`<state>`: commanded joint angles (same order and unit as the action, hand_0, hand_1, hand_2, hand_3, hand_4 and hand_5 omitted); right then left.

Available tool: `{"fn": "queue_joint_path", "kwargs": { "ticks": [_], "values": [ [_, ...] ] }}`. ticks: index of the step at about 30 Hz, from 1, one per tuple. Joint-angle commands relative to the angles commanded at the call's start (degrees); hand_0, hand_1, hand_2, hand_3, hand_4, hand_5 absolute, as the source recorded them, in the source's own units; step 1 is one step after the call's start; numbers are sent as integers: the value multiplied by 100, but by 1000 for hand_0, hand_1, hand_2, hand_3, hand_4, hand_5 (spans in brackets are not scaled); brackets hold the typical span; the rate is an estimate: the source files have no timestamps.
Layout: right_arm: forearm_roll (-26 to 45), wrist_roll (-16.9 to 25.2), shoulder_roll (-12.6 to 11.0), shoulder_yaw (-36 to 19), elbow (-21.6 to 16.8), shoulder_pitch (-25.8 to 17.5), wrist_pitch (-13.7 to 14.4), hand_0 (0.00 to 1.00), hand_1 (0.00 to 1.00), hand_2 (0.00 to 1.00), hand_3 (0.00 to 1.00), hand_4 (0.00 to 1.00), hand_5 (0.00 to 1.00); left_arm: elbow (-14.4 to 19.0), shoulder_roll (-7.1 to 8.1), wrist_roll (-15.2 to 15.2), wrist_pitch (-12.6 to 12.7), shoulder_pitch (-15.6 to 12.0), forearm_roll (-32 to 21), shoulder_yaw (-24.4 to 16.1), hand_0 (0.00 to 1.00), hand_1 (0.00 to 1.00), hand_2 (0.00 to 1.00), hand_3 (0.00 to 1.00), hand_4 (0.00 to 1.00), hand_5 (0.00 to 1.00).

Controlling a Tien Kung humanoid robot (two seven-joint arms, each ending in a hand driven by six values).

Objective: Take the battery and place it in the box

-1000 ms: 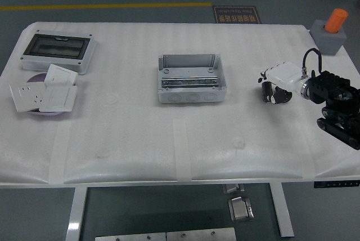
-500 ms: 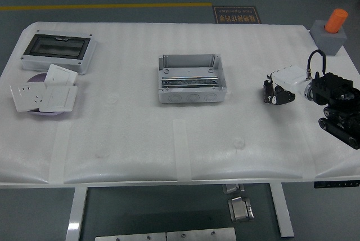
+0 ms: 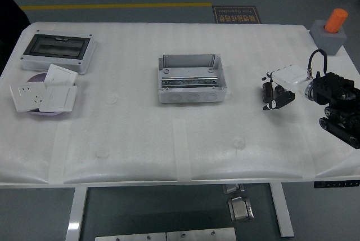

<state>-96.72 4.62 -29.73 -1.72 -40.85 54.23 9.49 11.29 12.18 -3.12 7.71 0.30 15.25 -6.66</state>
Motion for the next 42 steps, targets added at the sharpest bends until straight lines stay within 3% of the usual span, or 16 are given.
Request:
{"fn": "queue_joint_path", "kwargs": {
  "ticks": [34,35,40,42],
  "values": [
    [58,21,180,-60,276,-37,214,662,686,757,832,998,595,18,-7,-6,-3,53,74,-19,590,616,494,638,552,336],
    [52,23,175,-65,276,-42,212,654,679,735,796,835,514,18,-7,-6,-3,53,75,-20,590,616,495,639,553,335],
    [32,41,151,-87,267,-71,219,654,679,735,796,835,514,14,-11,-8,-2,51,71,-19,590,616,495,639,553,335],
    [30,47,149,-88,264,-81,234,655,672,729,777,778,510,13,-12,-9,-2,48,67,-16,590,616,495,639,552,332]
  ]
}}
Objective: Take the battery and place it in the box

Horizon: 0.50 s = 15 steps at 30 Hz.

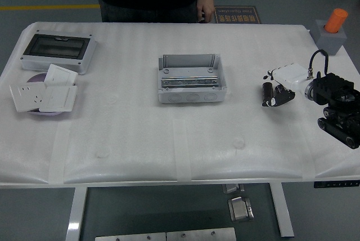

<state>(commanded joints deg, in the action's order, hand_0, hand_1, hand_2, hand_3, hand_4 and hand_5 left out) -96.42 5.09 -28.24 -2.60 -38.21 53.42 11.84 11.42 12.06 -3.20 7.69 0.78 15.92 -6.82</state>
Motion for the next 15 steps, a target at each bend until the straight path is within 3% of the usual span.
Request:
{"fn": "queue_joint_path", "kwargs": {
  "ticks": [15],
  "values": [
    [19,2,15,-1,-14,-76,60,643,665,720,733,715,499,5,0,-8,3,-1,3,6,590,616,494,641,557,333]
  ]
}}
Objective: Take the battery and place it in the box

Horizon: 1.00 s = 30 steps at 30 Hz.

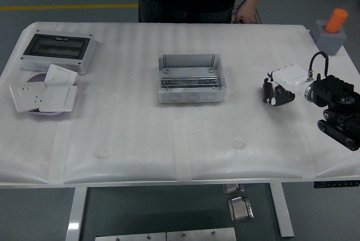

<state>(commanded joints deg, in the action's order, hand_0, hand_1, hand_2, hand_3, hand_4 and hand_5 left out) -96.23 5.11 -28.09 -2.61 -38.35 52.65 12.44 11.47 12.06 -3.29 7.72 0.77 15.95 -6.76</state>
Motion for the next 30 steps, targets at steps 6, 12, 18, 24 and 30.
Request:
{"fn": "queue_joint_path", "kwargs": {
  "ticks": [6,12,18,24,30],
  "values": [
    [12,6,8,1,1,-33,9,645,662,719,727,689,491,1,-4,-14,-4,0,11,1,590,615,495,642,562,336],
    [17,4,0,6,-30,-18,33,639,663,719,726,717,497,2,0,-27,5,-4,15,-3,590,616,493,644,568,341],
    [10,8,6,4,-36,-22,55,639,663,718,724,689,458,14,-1,-46,19,1,65,-45,590,615,493,644,570,343],
    [21,14,2,9,-35,-41,97,637,660,717,724,688,455,16,-1,-70,42,-2,68,-50,590,616,493,644,569,343],
    [38,16,-1,18,-40,-40,125,637,661,717,722,686,453,15,3,-99,70,4,60,-43,590,616,494,645,570,341]
  ]
}}
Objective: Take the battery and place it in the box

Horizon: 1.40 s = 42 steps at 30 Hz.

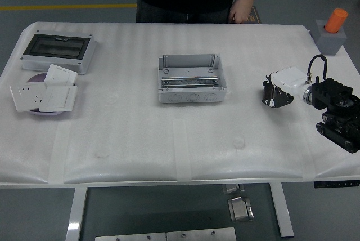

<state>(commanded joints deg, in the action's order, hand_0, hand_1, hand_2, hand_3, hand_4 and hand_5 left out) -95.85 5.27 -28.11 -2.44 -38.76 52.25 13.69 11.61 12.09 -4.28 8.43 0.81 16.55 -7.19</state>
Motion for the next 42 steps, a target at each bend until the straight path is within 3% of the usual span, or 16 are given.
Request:
{"fn": "queue_joint_path", "kwargs": {
  "ticks": [22,31,32,37,38,42],
  "values": [
    [251,-74,-163,207,-238,143,334,621,653,714,715,667,435,-14,-12,-85,87,16,-97,69,590,616,503,647,570,344],
    [249,-150,-343,-273,-405,114,86,620,652,713,716,671,436,-31,-26,-76,77,-6,-190,161,590,616,506,648,572,346],
    [249,-166,-366,-345,-426,108,39,622,652,715,724,713,449,-34,-28,-75,77,-11,-212,181,590,617,506,649,576,350],
    [257,-249,-463,-682,-531,60,-209,622,652,715,724,713,449,-51,-37,-68,70,-32,-331,305,590,617,506,649,576,350],
    [263,-261,-471,-714,-538,53,-243,657,672,734,780,958,590,-52,-36,-68,70,-32,-341,315,590,616,505,649,580,357],
    [285,-303,-481,-782,-533,25,-359,657,672,734,780,958,590,-52,-36,-71,72,-25,-350,318,590,616,505,649,580,357]
  ]
}}
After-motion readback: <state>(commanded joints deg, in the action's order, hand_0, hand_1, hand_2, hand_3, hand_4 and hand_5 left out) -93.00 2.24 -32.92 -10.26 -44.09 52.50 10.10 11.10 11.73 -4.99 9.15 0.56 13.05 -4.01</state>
